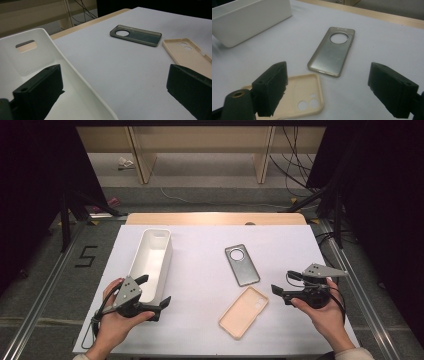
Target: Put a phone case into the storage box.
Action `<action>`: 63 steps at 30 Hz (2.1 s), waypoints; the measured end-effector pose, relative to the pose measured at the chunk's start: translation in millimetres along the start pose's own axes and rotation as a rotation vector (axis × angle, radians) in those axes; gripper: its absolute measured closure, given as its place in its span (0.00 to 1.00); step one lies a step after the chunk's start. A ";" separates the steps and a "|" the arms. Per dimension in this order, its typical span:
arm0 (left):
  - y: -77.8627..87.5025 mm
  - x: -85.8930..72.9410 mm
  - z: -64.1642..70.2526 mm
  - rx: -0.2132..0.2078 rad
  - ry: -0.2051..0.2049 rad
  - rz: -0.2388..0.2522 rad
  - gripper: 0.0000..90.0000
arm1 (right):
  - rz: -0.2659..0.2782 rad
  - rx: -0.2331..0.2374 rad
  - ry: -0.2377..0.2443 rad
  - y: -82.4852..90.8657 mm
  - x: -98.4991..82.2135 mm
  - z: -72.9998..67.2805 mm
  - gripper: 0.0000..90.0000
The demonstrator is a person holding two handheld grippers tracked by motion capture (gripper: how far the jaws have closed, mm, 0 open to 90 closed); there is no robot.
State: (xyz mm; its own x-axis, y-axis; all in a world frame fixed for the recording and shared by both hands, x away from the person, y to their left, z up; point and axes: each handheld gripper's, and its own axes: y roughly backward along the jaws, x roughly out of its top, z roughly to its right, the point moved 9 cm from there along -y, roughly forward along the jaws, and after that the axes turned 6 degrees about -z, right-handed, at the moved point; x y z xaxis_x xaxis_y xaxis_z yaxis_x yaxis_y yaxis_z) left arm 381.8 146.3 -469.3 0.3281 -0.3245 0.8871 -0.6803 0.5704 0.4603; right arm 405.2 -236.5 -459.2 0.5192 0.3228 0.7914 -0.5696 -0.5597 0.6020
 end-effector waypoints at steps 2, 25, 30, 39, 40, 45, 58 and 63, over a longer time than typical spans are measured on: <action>-0.2 -0.4 -0.5 0.001 0.002 -0.001 0.00 | 0.004 -0.004 -0.002 -0.1 0.8 0.8 0.19; -2.9 -0.8 1.6 -0.004 -0.004 -0.008 0.01 | -0.259 -0.081 -0.053 -53.6 6.3 31.4 1.00; -2.7 -0.6 1.9 -0.004 -0.006 -0.007 0.02 | -0.353 -0.098 -0.095 -81.0 5.6 41.2 1.00; -2.8 -0.6 2.6 -0.006 -0.009 -0.007 0.02 | -0.490 -0.103 -0.135 -110.7 -7.0 46.5 1.00; -2.7 -0.4 2.6 -0.007 -0.011 -0.006 0.02 | -0.499 -0.101 -0.139 -112.6 -7.7 45.7 1.00; -2.6 -0.3 2.5 -0.006 -0.011 -0.005 0.02 | -0.529 -0.097 -0.151 -118.9 -9.7 42.9 1.00; -2.5 -0.2 3.0 -0.007 -0.010 -0.005 0.02 | -0.542 -0.077 -0.128 -129.8 -6.8 29.5 1.00; -2.4 -0.1 2.9 -0.007 -0.010 -0.005 0.02 | -0.546 -0.072 -0.122 -131.8 -5.9 26.0 1.00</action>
State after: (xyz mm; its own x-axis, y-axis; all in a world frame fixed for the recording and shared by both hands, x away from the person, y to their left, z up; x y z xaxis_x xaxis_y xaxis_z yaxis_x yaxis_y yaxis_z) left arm 381.5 142.8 -470.6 0.3244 -0.3350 0.8846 -0.6739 0.5744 0.4646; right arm 493.7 -184.5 -545.9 0.8182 0.4581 0.3474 -0.2375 -0.2810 0.9299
